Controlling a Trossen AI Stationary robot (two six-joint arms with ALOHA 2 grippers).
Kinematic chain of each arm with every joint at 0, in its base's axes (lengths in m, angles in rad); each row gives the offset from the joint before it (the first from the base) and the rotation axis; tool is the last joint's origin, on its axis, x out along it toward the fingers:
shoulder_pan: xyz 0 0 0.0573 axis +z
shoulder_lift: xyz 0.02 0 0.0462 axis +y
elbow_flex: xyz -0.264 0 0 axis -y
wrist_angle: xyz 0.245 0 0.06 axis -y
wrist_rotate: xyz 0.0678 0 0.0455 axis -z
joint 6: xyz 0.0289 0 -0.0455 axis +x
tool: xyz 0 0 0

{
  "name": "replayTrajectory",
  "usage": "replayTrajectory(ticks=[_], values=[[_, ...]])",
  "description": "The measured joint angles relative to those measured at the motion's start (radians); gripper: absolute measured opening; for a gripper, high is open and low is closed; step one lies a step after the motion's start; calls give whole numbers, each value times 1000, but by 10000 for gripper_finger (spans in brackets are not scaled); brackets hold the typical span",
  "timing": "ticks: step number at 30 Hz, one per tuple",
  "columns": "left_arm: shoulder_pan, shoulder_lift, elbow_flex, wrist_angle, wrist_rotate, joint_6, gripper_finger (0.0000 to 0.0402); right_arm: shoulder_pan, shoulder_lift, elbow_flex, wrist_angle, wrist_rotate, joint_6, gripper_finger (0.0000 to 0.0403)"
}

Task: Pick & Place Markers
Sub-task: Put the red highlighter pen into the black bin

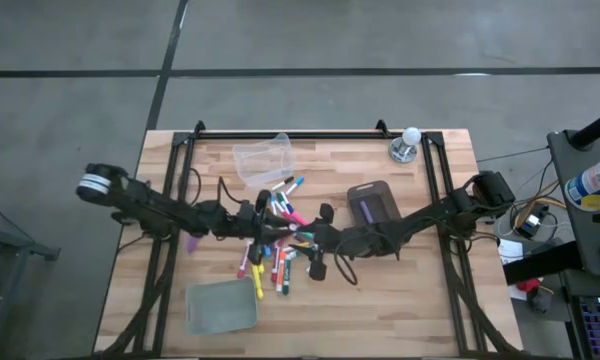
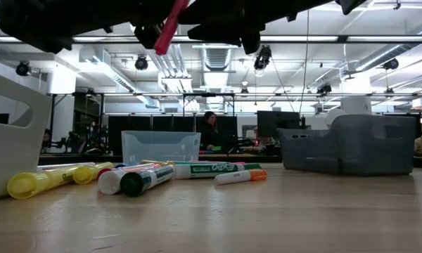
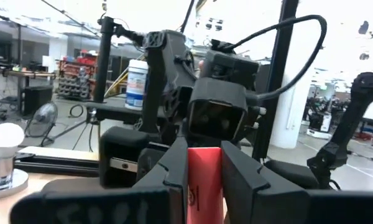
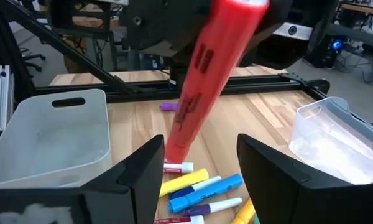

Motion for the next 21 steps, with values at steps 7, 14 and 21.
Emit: replayTrajectory(ticks=[7, 14, 21], values=[[0, 37, 25, 0, 8, 2, 58, 1, 0, 0, 2, -1, 0, 194], [-1, 61, 44, 7, 31, 2, 58, 0, 0, -1, 3, -1, 23, 191], [0, 91, 59, 12, 44, 4, 59, 1, 0, -1, 4, -6, 20, 140]])
